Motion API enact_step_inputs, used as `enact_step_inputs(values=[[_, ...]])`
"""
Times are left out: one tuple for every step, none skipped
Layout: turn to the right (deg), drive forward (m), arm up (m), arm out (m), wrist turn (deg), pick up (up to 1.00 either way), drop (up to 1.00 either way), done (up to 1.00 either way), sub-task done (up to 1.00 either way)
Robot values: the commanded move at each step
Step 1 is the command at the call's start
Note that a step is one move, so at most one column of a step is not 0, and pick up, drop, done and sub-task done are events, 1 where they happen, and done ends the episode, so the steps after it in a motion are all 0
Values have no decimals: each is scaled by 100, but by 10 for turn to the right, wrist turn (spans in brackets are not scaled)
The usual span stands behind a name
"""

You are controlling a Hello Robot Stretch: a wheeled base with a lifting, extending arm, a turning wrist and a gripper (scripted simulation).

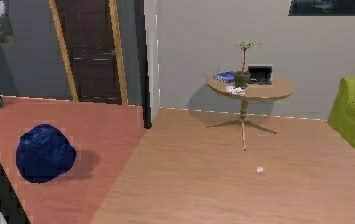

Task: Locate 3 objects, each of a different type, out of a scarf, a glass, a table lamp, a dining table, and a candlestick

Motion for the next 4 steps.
enact_step_inputs(values=[[0, 70, 0, 0, 0, 0, 0, 0, 0], [0, 20, 0, 0, 0, 0, 0, 0, 0], [-330, 0, 0, 0, 0, 0, 0, 0, 0], [0, 35, 0, 0, 0, 0, 0, 0, 0]])
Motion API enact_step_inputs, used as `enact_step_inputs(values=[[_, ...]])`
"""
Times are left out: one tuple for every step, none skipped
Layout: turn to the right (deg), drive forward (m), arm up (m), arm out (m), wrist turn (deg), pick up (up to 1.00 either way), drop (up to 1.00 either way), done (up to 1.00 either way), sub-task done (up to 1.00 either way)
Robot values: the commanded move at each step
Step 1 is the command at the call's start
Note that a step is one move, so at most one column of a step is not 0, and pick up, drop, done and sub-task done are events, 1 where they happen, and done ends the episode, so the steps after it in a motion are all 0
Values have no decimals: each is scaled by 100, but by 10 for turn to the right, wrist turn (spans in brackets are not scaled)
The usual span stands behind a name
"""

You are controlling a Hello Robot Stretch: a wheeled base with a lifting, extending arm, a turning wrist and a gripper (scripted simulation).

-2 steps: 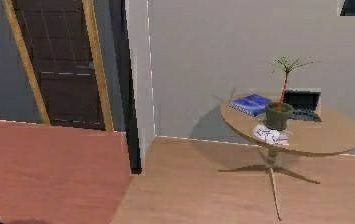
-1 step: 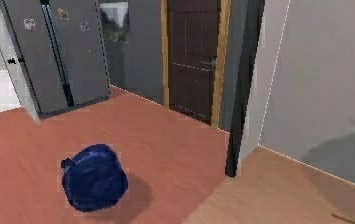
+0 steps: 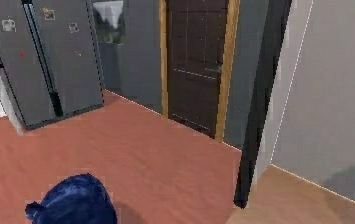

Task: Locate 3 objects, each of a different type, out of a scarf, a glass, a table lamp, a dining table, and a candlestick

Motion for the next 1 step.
enact_step_inputs(values=[[-450, 0, 0, 0, 0, 0, 0, 0, 0]])
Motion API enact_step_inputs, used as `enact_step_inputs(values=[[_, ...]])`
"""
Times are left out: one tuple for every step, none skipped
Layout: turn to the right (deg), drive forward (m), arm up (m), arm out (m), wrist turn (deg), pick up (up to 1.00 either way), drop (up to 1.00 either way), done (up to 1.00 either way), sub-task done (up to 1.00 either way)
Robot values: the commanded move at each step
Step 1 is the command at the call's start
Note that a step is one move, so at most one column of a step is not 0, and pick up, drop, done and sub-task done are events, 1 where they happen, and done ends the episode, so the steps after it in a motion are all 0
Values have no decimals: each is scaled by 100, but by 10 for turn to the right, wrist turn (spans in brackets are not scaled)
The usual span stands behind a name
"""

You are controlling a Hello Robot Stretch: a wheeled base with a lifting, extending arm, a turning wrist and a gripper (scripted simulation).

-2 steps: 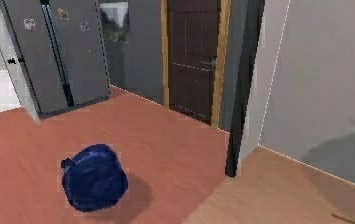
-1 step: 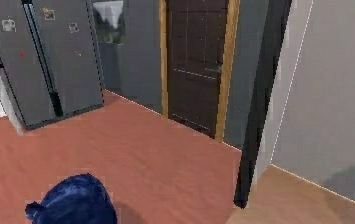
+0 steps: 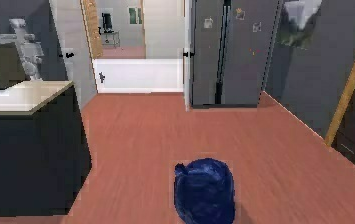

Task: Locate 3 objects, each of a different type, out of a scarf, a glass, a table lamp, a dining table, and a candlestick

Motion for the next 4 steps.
enact_step_inputs(values=[[-300, 0, 0, 0, 0, 0, 0, 0, 0], [0, 85, 0, 0, 0, 0, 0, 0, 0], [-450, 0, 0, 0, 0, 0, 0, 0, 0], [-120, 0, 0, 0, 0, 0, 0, 0, 0]])
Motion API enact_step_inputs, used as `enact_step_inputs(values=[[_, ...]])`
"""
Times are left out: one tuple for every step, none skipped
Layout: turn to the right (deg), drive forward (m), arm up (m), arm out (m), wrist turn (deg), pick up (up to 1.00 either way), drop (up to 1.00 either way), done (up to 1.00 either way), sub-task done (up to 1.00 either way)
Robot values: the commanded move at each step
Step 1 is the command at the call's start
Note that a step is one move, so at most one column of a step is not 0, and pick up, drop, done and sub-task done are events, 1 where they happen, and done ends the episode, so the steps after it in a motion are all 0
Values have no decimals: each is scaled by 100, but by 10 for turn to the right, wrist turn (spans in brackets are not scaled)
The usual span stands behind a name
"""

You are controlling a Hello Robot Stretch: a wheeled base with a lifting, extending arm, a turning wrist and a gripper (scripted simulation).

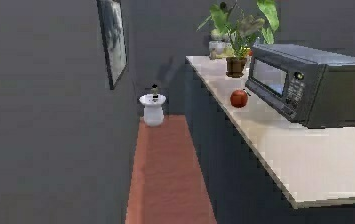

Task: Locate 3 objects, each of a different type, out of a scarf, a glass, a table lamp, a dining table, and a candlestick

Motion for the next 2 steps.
enact_step_inputs(values=[[0, 30, 0, 0, 0, 0, 0, 0, 0], [-60, 0, 0, 0, 0, 0, 0, 0, 0]])
